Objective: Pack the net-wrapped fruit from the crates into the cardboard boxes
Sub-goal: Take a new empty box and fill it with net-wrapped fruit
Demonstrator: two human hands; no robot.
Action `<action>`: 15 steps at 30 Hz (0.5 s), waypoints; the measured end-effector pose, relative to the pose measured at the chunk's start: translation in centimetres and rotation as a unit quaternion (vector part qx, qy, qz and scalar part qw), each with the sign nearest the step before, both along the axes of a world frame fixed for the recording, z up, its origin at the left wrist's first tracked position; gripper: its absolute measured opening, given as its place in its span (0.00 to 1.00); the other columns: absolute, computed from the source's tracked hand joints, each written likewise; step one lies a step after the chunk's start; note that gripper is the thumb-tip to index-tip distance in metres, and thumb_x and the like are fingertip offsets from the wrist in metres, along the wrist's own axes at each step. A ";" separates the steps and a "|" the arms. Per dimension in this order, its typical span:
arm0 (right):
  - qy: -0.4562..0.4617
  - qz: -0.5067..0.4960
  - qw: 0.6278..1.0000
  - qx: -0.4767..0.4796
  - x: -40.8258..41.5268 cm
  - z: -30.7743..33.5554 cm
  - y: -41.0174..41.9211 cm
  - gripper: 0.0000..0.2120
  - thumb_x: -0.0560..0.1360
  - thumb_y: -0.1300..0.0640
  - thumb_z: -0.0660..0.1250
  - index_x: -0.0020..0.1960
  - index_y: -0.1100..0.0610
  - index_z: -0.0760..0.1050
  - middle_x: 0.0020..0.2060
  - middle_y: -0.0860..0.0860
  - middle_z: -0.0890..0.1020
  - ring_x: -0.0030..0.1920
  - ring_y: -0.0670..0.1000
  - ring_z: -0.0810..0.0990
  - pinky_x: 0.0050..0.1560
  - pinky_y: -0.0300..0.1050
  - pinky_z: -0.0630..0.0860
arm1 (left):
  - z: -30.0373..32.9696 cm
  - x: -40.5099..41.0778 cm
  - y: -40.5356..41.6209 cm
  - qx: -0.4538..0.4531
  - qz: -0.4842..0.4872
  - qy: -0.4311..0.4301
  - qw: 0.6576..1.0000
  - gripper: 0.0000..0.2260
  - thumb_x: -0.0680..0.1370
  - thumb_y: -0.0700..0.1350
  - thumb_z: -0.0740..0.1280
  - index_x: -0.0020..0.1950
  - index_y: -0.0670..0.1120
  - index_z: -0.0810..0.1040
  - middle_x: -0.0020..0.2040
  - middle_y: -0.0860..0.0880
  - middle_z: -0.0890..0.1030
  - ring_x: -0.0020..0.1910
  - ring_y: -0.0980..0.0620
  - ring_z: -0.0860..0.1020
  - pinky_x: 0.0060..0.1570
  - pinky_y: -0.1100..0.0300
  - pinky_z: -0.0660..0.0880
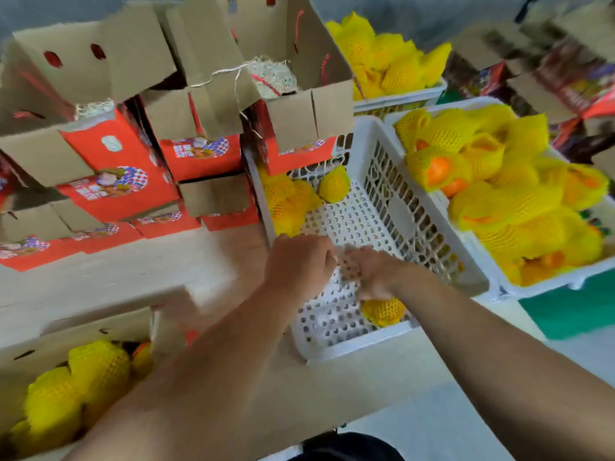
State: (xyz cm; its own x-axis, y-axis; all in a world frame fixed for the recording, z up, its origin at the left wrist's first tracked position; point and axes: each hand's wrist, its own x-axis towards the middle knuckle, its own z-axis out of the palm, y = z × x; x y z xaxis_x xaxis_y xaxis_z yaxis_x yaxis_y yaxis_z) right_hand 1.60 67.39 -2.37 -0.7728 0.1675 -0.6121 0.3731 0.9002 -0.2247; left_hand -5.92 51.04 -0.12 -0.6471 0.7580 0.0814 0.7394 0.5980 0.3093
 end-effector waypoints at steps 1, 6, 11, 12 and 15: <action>-0.099 0.077 0.990 0.068 0.4 -0.7 0.9 0.41 0.79 0.58 0.72 0.83 0.54 0.51 0.81 0.54 0.58 0.78 0.59 0.63 0.75 0.54 0.67 | -0.3 -0.3 0.3 -0.026 0.003 0.021 0.999 0.09 0.82 0.49 0.62 0.46 0.50 0.80 0.39 0.51 0.83 0.39 0.48 0.81 0.53 0.50 0.76; -0.264 0.107 0.953 0.099 0.7 -2.6 2.4 0.32 0.74 0.54 0.76 0.76 0.54 0.72 0.74 0.55 0.73 0.72 0.58 0.73 0.66 0.54 0.75 | -0.8 -1.2 0.8 -0.073 -0.014 0.051 0.996 0.08 0.80 0.50 0.64 0.49 0.52 0.83 0.40 0.54 0.84 0.37 0.53 0.81 0.49 0.56 0.77; -0.123 -0.035 0.986 -0.108 -0.5 -2.1 2.8 0.41 0.65 0.33 0.71 0.71 0.51 0.69 0.61 0.50 0.76 0.62 0.56 0.77 0.55 0.53 0.77 | -1.3 -0.8 1.1 -0.099 -0.024 0.069 0.992 0.15 0.78 0.62 0.62 0.49 0.52 0.79 0.37 0.55 0.78 0.38 0.52 0.79 0.46 0.56 0.76; -0.074 -0.070 0.981 -0.166 -0.6 -1.9 3.1 0.37 0.65 0.31 0.70 0.68 0.51 0.72 0.59 0.49 0.79 0.59 0.54 0.79 0.54 0.53 0.77 | -1.3 -0.8 1.2 -0.100 -0.022 0.062 0.993 0.17 0.77 0.65 0.60 0.48 0.53 0.79 0.35 0.55 0.76 0.37 0.51 0.78 0.45 0.55 0.76; 0.050 -0.159 0.937 -0.307 -1.1 -1.4 3.1 0.24 0.70 0.38 0.72 0.60 0.49 0.74 0.54 0.53 0.83 0.51 0.50 0.81 0.48 0.49 0.77 | -1.3 -1.1 1.0 -0.041 -0.009 0.030 0.999 0.20 0.80 0.64 0.54 0.47 0.54 0.80 0.33 0.55 0.76 0.34 0.54 0.76 0.38 0.56 0.74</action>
